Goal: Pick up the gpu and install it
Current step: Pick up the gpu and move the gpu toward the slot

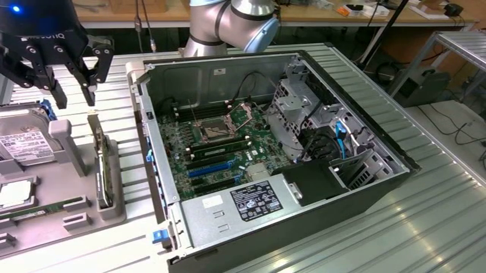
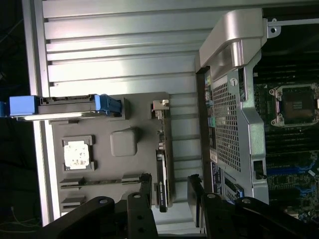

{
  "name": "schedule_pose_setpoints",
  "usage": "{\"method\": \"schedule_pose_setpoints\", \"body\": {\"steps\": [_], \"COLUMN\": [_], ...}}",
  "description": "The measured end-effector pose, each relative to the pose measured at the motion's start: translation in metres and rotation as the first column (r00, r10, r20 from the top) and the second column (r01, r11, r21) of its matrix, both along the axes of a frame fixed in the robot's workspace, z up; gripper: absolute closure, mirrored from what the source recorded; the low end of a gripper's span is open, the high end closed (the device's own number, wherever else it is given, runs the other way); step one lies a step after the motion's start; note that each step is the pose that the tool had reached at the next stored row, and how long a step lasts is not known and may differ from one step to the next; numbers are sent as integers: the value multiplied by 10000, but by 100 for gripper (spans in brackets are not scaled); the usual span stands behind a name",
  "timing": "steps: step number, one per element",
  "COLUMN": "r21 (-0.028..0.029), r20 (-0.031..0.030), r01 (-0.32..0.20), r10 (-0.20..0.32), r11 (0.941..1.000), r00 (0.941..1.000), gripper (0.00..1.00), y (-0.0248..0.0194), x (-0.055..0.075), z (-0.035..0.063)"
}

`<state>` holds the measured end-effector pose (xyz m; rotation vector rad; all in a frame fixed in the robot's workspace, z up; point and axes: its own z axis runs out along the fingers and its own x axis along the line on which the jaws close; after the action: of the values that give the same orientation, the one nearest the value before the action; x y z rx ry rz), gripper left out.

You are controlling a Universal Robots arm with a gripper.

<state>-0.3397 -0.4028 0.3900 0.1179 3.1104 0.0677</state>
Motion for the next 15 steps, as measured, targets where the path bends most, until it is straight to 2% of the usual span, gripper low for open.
{"method": "schedule_pose_setpoints", "body": {"steps": [15], "r21": [8], "r20": [1], "r01": [0], "r10": [0], "r11": [10000], "r00": [10000], "gripper": [58], "y": [0], "x": [0], "z": [-128]}}
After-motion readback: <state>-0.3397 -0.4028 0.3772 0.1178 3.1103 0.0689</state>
